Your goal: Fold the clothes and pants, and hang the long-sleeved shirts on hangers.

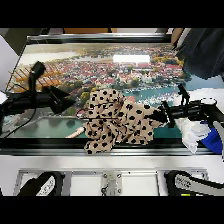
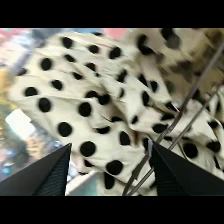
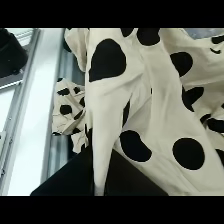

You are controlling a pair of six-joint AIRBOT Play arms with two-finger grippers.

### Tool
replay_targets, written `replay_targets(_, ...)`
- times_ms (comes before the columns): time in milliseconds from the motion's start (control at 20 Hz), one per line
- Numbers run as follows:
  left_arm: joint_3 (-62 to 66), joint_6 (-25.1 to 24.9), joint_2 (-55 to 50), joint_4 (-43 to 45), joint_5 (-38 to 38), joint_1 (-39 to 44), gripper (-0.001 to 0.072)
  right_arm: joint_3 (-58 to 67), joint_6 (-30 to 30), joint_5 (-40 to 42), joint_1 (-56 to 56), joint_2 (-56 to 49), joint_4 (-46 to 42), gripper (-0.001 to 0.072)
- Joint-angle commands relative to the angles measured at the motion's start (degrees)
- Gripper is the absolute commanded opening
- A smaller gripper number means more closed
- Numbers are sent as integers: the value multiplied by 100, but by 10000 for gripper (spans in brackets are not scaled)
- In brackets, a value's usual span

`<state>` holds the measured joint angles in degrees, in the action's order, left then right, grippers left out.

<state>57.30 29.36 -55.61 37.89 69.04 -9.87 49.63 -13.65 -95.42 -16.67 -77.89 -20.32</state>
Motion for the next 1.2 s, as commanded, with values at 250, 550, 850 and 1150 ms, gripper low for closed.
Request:
replay_targets(250, -374, 3510, 1478, 2256, -496, -214, 518, 107, 940, 852, -63, 1360, 306, 2)
replay_targets(550, -1602, 4894, 1775, 2350, -1056, 1639, 522, 109, 1178, 1099, -68, 1709, 415, 3)
replay_targets(850, -1375, 6365, 461, 2623, -2441, 3766, 519, 107, 1176, 1388, -72, 1740, 901, 3)
replay_targets(1150, -533, 7471, -1003, 3934, -2909, 4765, 519, 107, 1176, 1613, -72, 1740, 1010, 3)
